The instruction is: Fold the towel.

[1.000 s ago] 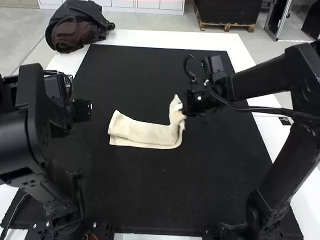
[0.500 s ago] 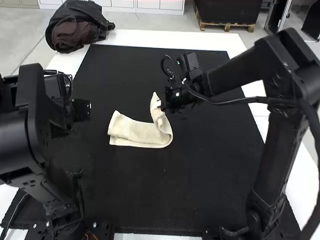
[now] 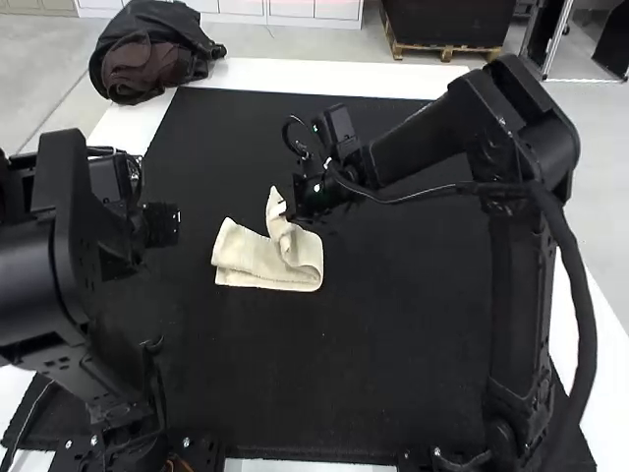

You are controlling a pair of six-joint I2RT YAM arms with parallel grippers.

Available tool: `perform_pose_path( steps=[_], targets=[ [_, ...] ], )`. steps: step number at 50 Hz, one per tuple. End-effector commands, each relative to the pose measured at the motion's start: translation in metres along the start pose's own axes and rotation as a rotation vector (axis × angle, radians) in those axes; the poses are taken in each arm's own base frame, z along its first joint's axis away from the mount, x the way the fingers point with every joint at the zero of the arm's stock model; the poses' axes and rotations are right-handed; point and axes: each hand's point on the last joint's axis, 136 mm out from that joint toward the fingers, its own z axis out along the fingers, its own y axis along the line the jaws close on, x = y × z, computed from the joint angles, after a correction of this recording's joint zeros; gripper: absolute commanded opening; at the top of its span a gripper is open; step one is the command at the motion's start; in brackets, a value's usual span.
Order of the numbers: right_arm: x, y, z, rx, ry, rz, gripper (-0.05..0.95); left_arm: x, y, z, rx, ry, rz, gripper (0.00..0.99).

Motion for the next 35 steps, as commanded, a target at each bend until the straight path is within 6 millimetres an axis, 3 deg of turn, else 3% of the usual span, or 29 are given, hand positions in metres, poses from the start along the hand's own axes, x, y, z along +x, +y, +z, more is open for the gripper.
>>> perform_pose_path(
  steps=[1,35],
  targets=[
    [-0.012,0.019,0.008,-0.043,-0.016,-0.020,-0.02,-0.008,0.005,-0.004,-0.021,-0.033,0.009,0.969],
    [-0.018,0.041,0.062,-0.093,0.005,-0.052,-0.02,-0.012,0.006,-0.009,-0.024,-0.048,0.005,0.969]
  ],
)
